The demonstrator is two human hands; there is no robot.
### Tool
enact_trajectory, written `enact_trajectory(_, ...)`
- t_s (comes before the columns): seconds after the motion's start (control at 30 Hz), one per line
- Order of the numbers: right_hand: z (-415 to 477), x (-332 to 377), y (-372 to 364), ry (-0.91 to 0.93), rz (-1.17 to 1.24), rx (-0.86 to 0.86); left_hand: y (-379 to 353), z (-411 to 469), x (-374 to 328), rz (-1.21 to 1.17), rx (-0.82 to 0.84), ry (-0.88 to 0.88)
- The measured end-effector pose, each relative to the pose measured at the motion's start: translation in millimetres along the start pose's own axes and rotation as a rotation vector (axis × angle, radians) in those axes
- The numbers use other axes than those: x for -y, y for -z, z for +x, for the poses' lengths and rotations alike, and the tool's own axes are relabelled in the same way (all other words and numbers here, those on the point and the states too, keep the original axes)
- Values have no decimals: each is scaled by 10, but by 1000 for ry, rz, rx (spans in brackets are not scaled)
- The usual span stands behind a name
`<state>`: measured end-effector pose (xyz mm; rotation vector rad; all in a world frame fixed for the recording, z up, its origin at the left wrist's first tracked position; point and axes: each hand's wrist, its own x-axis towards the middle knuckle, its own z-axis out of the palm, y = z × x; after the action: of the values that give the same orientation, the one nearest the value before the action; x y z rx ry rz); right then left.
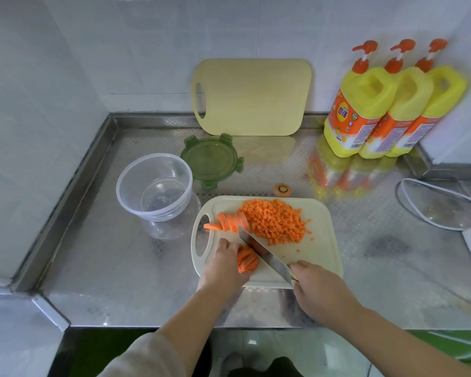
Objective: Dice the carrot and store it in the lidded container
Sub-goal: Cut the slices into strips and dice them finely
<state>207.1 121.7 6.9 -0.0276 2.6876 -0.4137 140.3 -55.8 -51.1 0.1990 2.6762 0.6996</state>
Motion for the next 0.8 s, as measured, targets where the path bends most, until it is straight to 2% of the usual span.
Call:
enact_trajectory(0.2,-49,102,-83,58,-32,-31,16,-78,36,-63,-8,32)
enact_trajectory(0.43,-82,122,18,32,-5,-97,15,-152,0,-151,-64,49)
enact_trajectory(0.8,-130,194,-101,-37,22,-68,88,-122,49,-220,-167,79)
